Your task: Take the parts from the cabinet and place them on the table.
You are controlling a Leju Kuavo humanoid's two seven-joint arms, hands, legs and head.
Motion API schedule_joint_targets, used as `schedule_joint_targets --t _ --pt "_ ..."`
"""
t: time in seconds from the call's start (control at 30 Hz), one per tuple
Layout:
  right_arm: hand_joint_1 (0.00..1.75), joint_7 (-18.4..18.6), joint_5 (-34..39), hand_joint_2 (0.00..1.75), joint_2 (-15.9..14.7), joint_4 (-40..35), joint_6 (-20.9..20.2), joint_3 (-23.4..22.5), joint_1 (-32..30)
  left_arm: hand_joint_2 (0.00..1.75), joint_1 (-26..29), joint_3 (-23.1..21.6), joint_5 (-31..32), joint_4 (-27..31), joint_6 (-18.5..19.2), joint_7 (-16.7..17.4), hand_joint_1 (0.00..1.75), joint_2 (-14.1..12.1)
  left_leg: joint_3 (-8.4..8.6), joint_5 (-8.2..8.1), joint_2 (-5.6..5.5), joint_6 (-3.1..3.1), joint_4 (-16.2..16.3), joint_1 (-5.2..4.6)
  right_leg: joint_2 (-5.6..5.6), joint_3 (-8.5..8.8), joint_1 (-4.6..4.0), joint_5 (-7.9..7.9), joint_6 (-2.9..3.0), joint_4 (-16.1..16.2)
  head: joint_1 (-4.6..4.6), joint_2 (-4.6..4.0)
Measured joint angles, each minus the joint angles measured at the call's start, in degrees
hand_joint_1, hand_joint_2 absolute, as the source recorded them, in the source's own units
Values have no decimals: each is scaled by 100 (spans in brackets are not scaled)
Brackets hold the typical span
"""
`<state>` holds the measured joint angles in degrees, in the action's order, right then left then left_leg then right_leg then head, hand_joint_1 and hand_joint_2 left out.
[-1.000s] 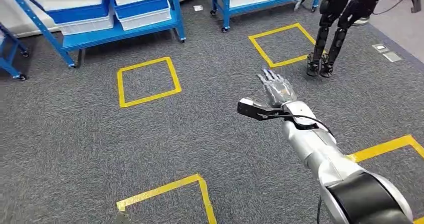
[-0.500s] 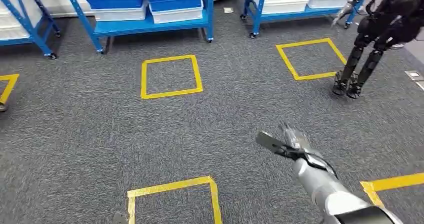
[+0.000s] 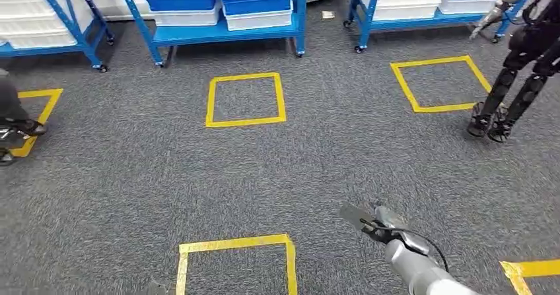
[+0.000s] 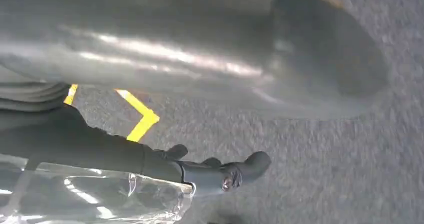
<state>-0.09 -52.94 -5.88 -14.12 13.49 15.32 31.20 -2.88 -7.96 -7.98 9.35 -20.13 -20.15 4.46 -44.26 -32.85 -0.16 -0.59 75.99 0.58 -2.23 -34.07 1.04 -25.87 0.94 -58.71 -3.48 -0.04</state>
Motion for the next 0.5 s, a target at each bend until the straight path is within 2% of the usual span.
schedule_joint_targets --t 0.03,0.07,0.1,0.13,0.17,0.27,0.3,0.33,0.37,0.4,0.47,0.5 --pt "0 4 4 0 28 13 0 -13 -63 0 4 2 -17 0 -26 0 0 0 68 155 2 16 -177 0 -57 1 -14 -5 6 0 0 0" --pt "0 7 7 0 46 15 0 -26 -94 0 1 7 -24 0 -31 0 0 -2 284 390 12 52 -592 -3 -95 7 -30 -9 10 0 -2 0" --pt "0 7 9 0 65 17 0 -37 -103 0 -2 9 -28 0 -37 -2 0 -4 597 631 81 116 -1155 -25 -132 20 -46 -18 9 2 0 0" --pt "0 7 11 0 90 17 0 -39 -105 0 -9 11 -31 0 -39 -2 0 -11 893 775 278 215 -1637 -79 -161 38 -56 -25 -2 4 -2 0" --pt "0 7 11 0 107 17 0 -42 -112 0 -28 13 -33 0 -41 -2 0 -33 959 738 399 255 -1763 -109 -201 47 -101 -43 -28 -6 15 0" --pt "0 18 20 0 131 37 -15 -81 -146 0 -31 15 -35 2 -41 -15 0 -31 931 763 215 305 -1797 -164 -349 79 -68 -60 -100 26 29 0" --pt "0 24 24 0 149 37 -24 -87 -145 0 -21 15 -35 2 -44 -15 0 -31 970 803 147 343 -1864 -160 -397 126 -81 -55 -137 62 26 0" --pt "0 33 37 0 149 37 -31 -92 -158 0 -3 17 -37 2 -44 -17 0 -28 1077 887 108 356 -2000 -63 -313 86 -112 -115 -168 11 37 0" --pt "0 44 57 0 137 41 -48 -107 -166 0 -12 22 -35 2 -48 -26 0 -19 1107 901 68 365 -2048 -82 -83 40 -81 -239 -155 -201 55 0" --pt "0 65 72 0 146 52 -87 -127 -195 0 -38 28 -37 2 -54 -26 0 -28 1103 923 11 395 -2043 -70 78 -165 -65 -444 -118 -643 54 0" --pt "0 92 72 0 138 92 -155 -144 -328 0 -50 31 -35 2 -50 -31 0 -9 1100 922 -150 395 -2040 -73 169 -569 -33 -739 -115 -1478 79 0" --pt "0 103 72 0 140 107 -181 -153 -415 0 -42 33 -35 2 -50 -31 0 -7 1099 920 -235 392 -2035 -72 176 -671 -29 -758 -157 -1654 83 0"
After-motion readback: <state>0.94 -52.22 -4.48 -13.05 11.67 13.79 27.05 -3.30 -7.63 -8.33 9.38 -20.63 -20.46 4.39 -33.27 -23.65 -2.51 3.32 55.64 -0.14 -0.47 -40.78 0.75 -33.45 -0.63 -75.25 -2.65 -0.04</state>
